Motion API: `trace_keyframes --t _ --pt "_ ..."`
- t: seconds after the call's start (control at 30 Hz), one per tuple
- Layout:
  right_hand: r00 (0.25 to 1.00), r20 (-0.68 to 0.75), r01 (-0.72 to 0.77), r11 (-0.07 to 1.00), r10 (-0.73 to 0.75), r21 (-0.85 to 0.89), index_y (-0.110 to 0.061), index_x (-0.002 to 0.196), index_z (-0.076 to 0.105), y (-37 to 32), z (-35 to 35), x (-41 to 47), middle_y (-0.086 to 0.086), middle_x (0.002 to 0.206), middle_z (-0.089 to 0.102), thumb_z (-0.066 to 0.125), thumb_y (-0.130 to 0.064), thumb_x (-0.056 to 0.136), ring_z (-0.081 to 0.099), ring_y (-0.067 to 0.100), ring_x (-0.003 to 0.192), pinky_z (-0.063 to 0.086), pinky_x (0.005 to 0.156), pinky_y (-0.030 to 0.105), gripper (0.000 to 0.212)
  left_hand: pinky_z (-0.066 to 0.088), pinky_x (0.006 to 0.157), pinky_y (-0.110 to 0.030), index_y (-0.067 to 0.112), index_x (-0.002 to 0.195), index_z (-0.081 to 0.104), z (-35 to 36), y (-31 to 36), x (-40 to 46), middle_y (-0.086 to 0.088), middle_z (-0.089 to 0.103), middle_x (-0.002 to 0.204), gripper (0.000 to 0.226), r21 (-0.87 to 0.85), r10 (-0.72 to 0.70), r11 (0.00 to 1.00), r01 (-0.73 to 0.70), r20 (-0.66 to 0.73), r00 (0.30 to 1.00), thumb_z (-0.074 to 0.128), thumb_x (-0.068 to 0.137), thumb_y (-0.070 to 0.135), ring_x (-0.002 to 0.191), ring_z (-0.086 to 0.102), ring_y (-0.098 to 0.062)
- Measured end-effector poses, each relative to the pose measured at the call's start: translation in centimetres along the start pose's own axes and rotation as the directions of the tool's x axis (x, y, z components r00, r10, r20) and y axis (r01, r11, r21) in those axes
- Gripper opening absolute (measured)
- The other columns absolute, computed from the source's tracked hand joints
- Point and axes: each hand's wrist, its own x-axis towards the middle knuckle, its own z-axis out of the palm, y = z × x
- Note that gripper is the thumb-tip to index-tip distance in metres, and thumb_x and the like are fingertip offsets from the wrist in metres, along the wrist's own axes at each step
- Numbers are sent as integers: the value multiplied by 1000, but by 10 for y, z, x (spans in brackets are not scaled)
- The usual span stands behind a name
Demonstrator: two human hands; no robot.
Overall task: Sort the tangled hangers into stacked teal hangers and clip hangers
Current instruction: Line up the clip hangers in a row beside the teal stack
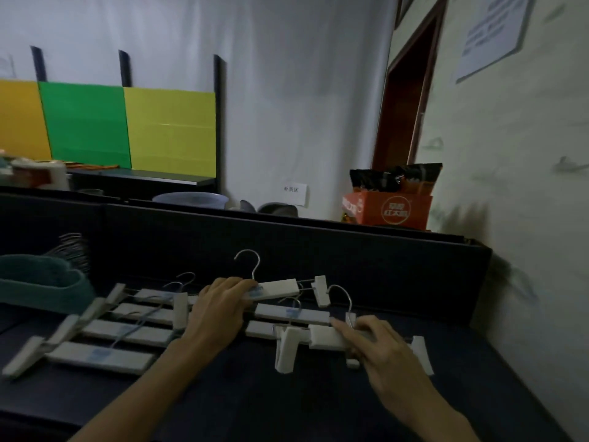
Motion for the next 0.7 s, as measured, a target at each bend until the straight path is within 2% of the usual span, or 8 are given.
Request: trace_keyframes --t 0.1,0.2,0.33,0.47,0.53,0.6,0.7 --pt "1000 -13 -13 999 12 -46 -39 136 40 -38 9 9 -8 100 51 83 -12 63 53 9 81 50 58 20 89 51 75 -42 15 116 64 -25 -30 -16 -3 66 109 40 13 -32 999 32 -10 999 67 79 3 95 60 -28" --pt "999 8 -41 994 42 -104 -36 129 49 -75 17 14 -10 95 53 87 -15 57 56 9 76 50 56 21 83 51 78 -42 13 117 63 -46 -60 -33 -6 65 113 40 -4 -79 997 79 -17 997 67 79 1 98 60 -29" --pt "992 51 -108 980 118 -167 -33 125 55 -111 35 8 -8 94 56 87 -16 58 59 11 76 51 57 25 76 44 81 -35 14 123 59 -67 -88 -55 -6 61 119 38 -86 -140 987 138 -10 990 62 86 6 105 55 -27" --pt "972 97 -194 965 213 -176 -31 124 57 -130 47 5 -6 92 54 83 -14 64 56 14 73 43 54 24 67 43 86 -34 15 124 59 -78 -106 -71 -5 60 120 36 -142 -122 982 122 11 992 61 88 9 109 53 -25" --pt "957 146 -222 956 251 -189 -32 128 54 -133 47 6 -5 97 53 75 -15 76 55 16 81 37 62 24 59 43 85 -34 15 124 59 -82 -111 -76 -5 60 121 35 -153 -121 981 123 23 992 60 89 11 111 52 -25" --pt "941 189 -248 952 280 -179 -32 136 46 -133 47 11 -3 111 51 58 -21 90 51 19 96 36 73 27 48 42 82 -32 15 125 58 -86 -114 -80 -5 60 122 35 -164 -143 976 145 23 989 59 90 13 110 52 -25" --pt "926 207 -285 944 317 -169 -31 136 45 -130 51 18 -3 122 49 50 -27 95 48 21 107 40 83 31 42 40 77 -29 16 123 60 -88 -117 -83 -4 61 120 35 -168 -146 975 143 -3 989 60 89 13 106 54 -24"
